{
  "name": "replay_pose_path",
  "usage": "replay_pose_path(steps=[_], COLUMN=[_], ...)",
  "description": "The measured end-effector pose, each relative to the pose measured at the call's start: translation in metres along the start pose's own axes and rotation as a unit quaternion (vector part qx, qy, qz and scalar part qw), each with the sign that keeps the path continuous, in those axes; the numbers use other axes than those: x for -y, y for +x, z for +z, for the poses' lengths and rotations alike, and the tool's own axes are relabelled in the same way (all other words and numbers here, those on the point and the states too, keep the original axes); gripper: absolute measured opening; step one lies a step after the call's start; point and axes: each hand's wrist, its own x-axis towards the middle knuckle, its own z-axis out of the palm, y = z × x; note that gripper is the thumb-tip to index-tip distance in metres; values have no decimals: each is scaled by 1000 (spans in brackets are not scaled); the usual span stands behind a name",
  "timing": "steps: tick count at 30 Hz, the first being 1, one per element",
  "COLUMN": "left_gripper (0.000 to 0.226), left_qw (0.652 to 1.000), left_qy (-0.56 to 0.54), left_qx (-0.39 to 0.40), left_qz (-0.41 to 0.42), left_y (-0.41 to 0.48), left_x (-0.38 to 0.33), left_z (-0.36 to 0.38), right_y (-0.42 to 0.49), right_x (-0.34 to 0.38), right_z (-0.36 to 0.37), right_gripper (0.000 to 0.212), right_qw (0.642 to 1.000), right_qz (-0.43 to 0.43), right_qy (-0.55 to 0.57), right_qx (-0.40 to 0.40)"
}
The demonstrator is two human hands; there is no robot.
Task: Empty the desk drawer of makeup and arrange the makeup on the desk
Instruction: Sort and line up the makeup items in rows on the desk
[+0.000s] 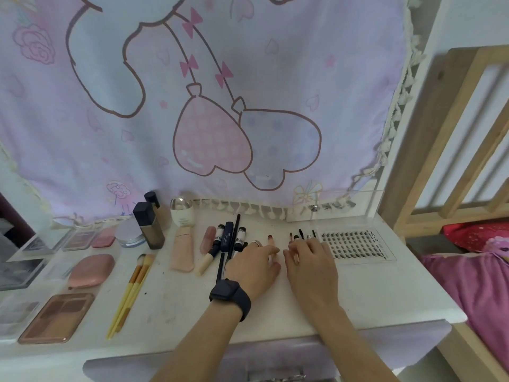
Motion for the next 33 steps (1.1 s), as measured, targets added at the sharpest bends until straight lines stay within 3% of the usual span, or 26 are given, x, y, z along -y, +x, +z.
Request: replay_pose_path(steps=[9,14,19,23,33], left_gripper=[36,45,44,39,49], left_qw=[1000,999,1000,999,997], left_qy=[-4,-3,-6,17,63], left_qx=[-3,-3,-5,-14,-32], left_qz=[31,40,29,31,34], left_y=[2,-1,-1,2,9], left_x=[3,-2,-11,-16,-28], left_z=[2,4,9,13,23], right_y=[-13,-18,-17,-10,6], right_x=[-7,-20,-46,-60,-70], right_z=[-4,-23,-42,-46,-49], right_gripper=[12,35,52,45,27], right_qw=[996,997,989,983,974], right_qz=[-64,-35,-10,-14,-87], right_qy=[-32,27,-9,-15,-1], right_qx=[58,62,147,183,210])
